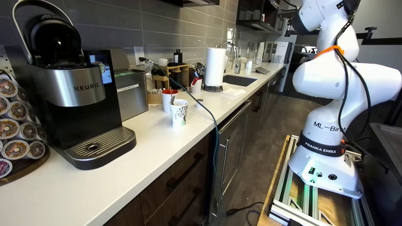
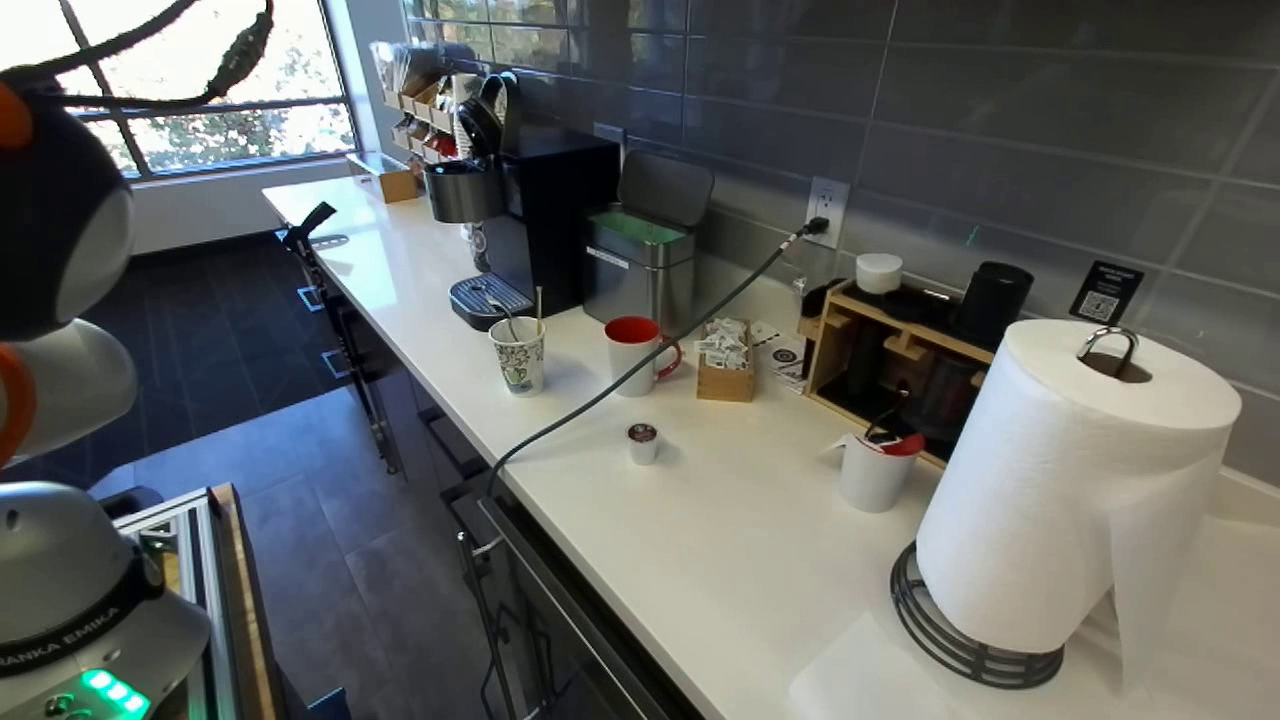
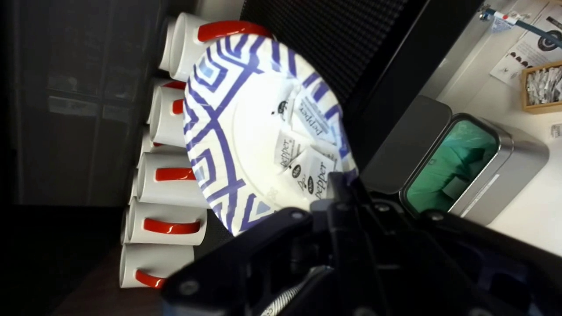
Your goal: Pick up the plate on the right and put it in the cabinet
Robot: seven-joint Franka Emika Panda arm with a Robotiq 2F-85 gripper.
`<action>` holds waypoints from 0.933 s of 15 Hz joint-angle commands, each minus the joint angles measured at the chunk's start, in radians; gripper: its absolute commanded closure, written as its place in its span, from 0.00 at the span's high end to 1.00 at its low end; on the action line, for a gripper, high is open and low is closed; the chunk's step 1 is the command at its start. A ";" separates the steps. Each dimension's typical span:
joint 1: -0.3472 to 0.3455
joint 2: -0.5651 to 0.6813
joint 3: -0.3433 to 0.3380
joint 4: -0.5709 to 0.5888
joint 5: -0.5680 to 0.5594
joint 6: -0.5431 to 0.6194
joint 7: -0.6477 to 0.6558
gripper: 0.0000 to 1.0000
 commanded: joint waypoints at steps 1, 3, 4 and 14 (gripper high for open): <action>0.001 -0.005 -0.003 0.005 0.005 0.003 -0.002 0.01; -0.009 -0.034 0.000 0.035 0.012 -0.044 -0.024 0.01; -0.011 -0.048 0.002 0.056 0.016 -0.065 -0.037 0.01; 0.123 -0.251 -0.135 0.385 0.090 -0.280 -0.115 0.01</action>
